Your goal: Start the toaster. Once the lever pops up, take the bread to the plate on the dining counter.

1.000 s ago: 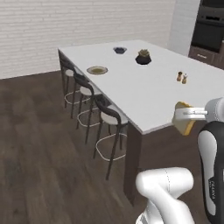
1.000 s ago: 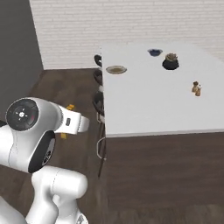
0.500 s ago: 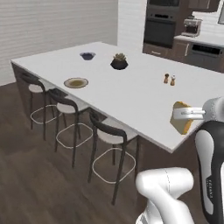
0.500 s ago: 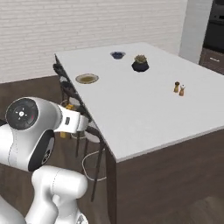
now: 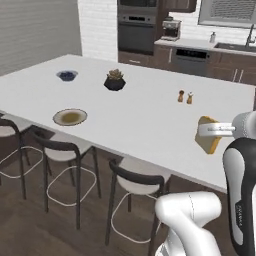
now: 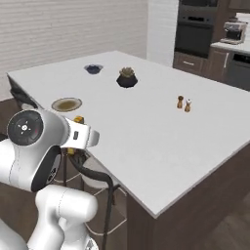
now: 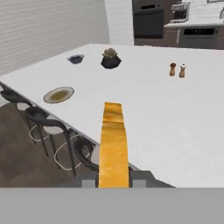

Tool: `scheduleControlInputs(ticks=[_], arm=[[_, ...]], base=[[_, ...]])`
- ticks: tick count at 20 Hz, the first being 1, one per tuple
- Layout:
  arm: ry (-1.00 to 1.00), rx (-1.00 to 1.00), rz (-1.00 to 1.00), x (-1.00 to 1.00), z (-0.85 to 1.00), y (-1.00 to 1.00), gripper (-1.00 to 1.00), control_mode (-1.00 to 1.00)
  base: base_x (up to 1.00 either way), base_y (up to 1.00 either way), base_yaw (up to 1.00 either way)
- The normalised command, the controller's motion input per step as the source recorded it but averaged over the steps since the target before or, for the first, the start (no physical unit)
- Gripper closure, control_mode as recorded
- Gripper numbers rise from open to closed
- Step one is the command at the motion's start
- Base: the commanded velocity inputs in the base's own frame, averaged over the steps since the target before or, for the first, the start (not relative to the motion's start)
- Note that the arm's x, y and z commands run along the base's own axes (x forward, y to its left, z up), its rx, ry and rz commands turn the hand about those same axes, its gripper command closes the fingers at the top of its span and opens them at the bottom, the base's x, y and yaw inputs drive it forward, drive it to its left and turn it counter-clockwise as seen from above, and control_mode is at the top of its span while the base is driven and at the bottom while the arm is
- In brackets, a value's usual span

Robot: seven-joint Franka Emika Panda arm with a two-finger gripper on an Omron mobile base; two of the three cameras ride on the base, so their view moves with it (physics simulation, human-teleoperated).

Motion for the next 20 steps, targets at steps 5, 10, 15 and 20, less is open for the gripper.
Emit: scheduleControlInputs(ticks=[5, 10, 15, 20], arm=[[0.00, 0.00, 0.00, 0.00, 0.00, 0.00, 1.00, 1.00], [0.00, 0.00, 0.00, 0.00, 0.00, 0.00, 1.00, 1.00], [0.00, 0.00, 0.00, 0.00, 0.00, 0.00, 1.00, 1.00], [0.00, 0.00, 0.00, 0.00, 0.00, 0.00, 1.00, 1.00]], base=[[0.39, 1.00, -0.43], [0.00, 1.00, -0.42], [0.00, 1.00, -0.43], [0.04, 1.00, -0.35]])
